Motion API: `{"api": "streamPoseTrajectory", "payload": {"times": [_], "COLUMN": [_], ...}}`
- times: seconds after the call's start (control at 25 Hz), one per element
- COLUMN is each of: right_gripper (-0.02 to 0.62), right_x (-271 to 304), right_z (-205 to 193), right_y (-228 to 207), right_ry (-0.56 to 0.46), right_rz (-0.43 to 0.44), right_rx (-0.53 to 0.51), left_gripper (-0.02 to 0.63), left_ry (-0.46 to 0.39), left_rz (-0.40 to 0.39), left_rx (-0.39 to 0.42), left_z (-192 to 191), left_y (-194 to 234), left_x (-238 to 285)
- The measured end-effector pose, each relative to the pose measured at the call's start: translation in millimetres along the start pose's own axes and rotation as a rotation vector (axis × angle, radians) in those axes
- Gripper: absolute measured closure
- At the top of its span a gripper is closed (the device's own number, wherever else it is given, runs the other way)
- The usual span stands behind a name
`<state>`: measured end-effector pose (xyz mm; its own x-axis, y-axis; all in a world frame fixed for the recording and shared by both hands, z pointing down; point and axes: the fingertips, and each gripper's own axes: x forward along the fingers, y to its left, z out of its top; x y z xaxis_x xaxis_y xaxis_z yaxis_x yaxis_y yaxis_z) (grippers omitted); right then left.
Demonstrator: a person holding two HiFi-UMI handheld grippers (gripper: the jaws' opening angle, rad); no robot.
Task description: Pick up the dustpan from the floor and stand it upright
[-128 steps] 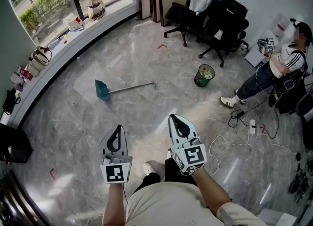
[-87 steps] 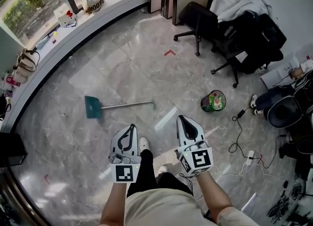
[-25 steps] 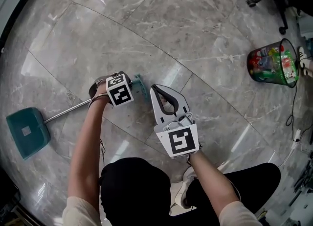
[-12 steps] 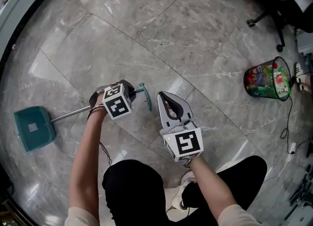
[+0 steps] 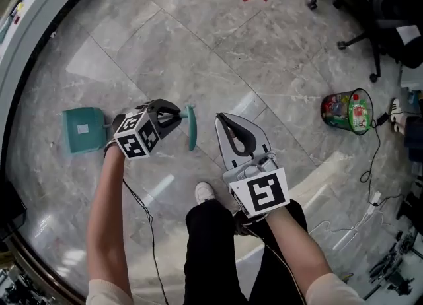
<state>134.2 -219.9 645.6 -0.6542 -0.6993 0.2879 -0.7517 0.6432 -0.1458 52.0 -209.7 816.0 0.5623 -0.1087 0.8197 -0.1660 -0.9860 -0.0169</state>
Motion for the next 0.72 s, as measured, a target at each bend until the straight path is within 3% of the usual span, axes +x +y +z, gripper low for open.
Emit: {"api": "streamPoseTrajectory", "payload": {"times": [0.16, 0.32, 0.56, 0.72], "right_gripper": [0.577, 0.577, 0.577, 0.577], "right_x": [-3.9, 9.7, 52.2, 70.8], "right_z": [72.1, 117.7, 145.0, 150.9], "right_y": [46.3, 99.3, 191.0, 254.5], "right_ry": [-0.067, -0.101, -0.062, -0.027], "right_rz": [0.019, 0.017, -0.041, -0.056], "right_rx": [0.078, 0.062, 0.026, 0.048], "left_gripper": [0.528, 0.528, 0.528, 0.528], "left_ry": [-0.065, -0.182, -0.439, -0.546], "left_rz": [0.036, 0.098, 0.221, 0.276], "left_rx": [-0.039, -0.056, -0.061, -0.077], "left_z": [0.3, -3.9, -33.0, -54.9], "left_y": [0.3, 9.3, 15.0, 5.3], "left_x": [-82.5, -144.2, -234.3, -281.4]}}
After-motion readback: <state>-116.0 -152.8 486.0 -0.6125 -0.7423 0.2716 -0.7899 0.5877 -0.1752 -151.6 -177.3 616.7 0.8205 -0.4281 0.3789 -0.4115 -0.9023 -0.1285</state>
